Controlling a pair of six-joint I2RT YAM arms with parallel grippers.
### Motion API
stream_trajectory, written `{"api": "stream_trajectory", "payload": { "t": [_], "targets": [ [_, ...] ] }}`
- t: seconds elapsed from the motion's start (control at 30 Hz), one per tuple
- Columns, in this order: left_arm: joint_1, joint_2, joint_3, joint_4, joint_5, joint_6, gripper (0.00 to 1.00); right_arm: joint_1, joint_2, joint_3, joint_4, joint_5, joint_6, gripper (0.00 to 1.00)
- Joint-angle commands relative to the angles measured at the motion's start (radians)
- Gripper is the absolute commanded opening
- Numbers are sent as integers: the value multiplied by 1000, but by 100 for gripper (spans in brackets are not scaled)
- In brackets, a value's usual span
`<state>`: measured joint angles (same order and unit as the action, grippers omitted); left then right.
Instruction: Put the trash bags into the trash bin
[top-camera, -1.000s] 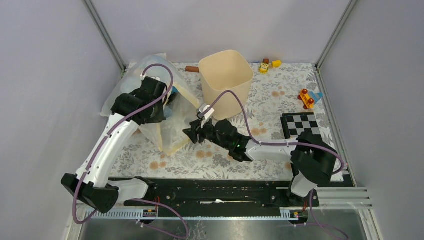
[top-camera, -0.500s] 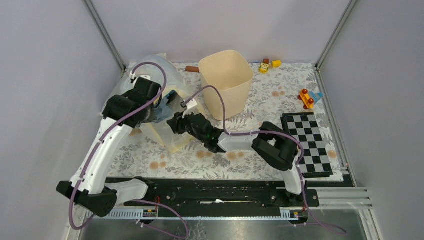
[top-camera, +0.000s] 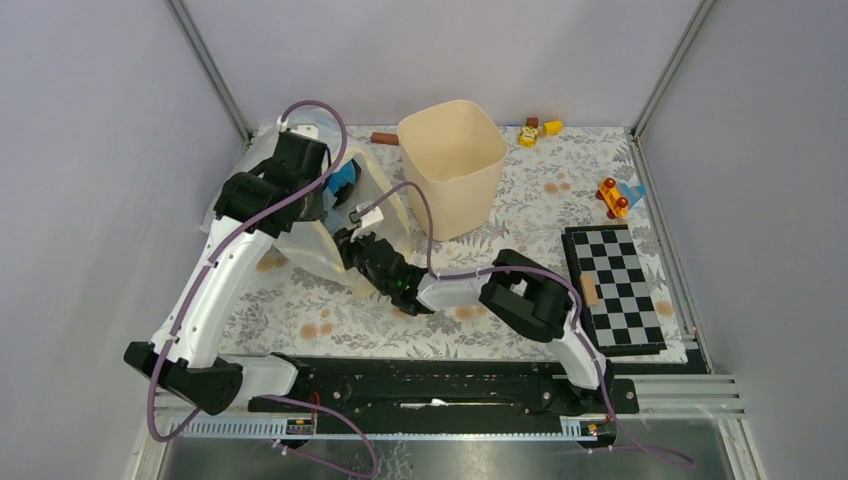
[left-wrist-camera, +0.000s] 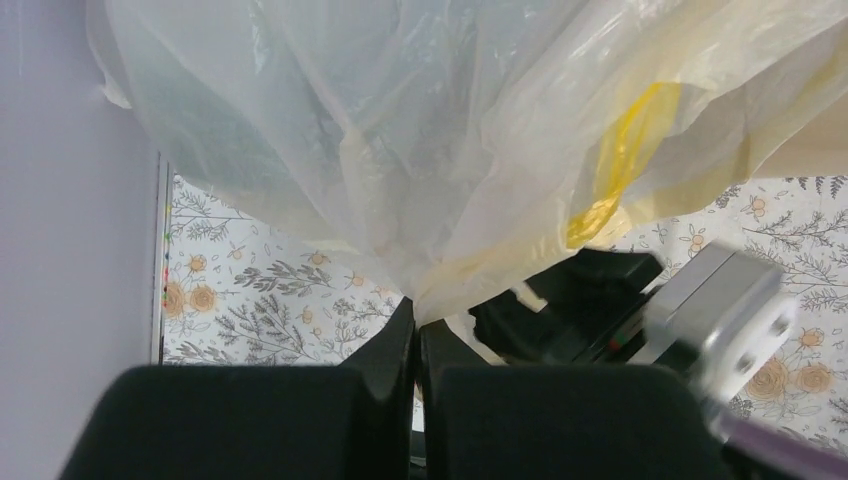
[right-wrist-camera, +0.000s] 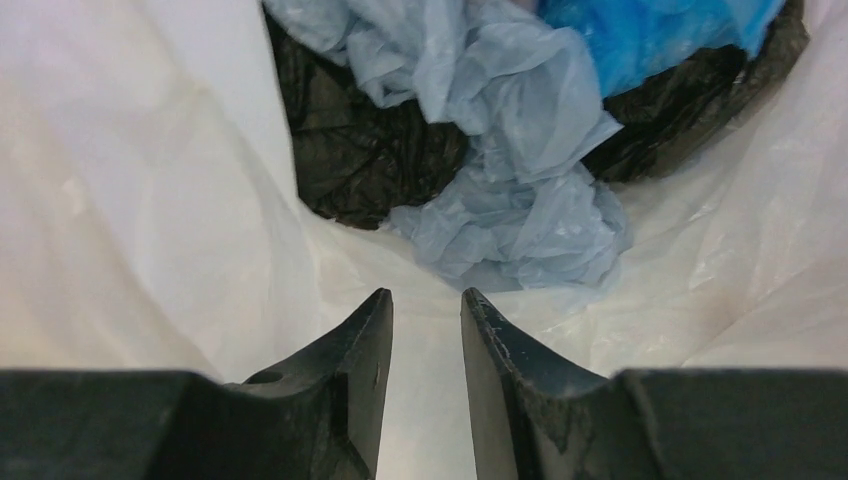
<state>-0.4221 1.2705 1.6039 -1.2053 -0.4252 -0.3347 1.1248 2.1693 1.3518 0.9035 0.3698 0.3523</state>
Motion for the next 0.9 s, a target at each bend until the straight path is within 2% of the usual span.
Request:
{"api": "stream_trajectory", "payload": {
  "t": [0.0,0.2,0.4,0.47,0.53,0.77,0.87],
  "targets": [
    [-1,1,63,38,8,51,0,38,35,57,57,77,-132,38],
    [-1,-23,23,-5,-24,62,0,26,141,200,24,106,-145,40],
    [-1,-42,-37,33,-93,47,0,-60,200,334,-76,53,68,40],
    [-1,-43,-41,52,-98,44,0,-92,215,387,-133,20,112,43],
    [-1,-46,-53,81,-97,41,0,-113,215,415,-162,17,120,51],
    [-1,-50,-90,155,-111,54,0,-186,186,443,-225,79,203,91],
    [-1,-52,-91,174,-113,63,0,-205,205,494,-243,76,225,95]
  ]
}}
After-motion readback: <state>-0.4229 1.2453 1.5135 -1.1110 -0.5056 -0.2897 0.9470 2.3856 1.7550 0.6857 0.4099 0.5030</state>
